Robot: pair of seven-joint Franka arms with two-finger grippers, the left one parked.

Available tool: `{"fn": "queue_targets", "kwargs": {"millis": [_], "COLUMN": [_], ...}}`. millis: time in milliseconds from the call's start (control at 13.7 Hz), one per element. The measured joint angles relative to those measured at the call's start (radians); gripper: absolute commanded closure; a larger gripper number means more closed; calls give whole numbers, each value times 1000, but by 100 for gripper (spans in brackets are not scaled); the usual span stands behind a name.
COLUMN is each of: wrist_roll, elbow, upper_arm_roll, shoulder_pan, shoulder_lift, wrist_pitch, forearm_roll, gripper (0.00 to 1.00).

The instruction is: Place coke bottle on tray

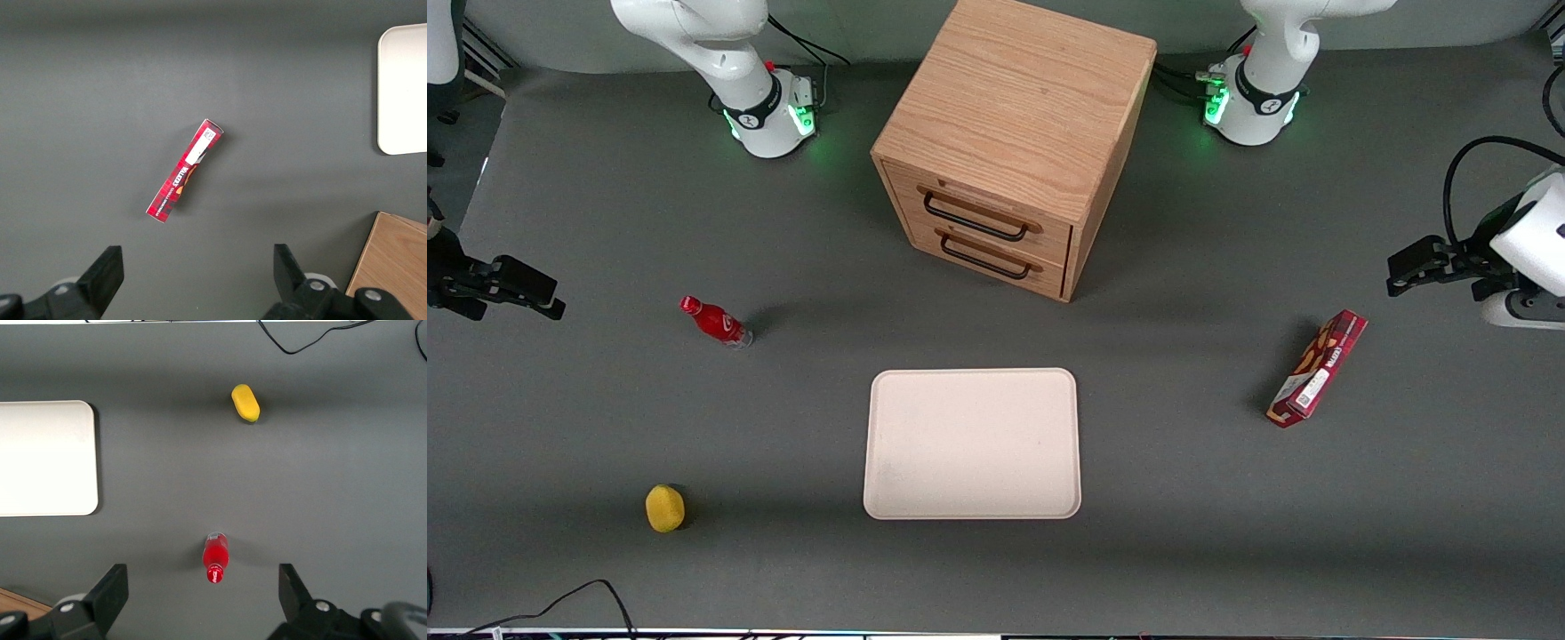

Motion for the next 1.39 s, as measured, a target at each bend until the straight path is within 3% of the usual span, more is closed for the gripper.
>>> {"fn": "queue_targets", "kwargs": {"millis": [511, 949, 1388], "wrist_roll": [0, 0, 0], "elbow": [0, -12, -192], "upper_arm_roll": [3, 3, 11], "shoulder_pan": [2, 1, 2], "shoulder_lift": [3, 66, 92], "wrist_pitch": [0, 0, 165], "forearm_roll": [0, 38, 38], "gripper": [0, 0, 0]}}
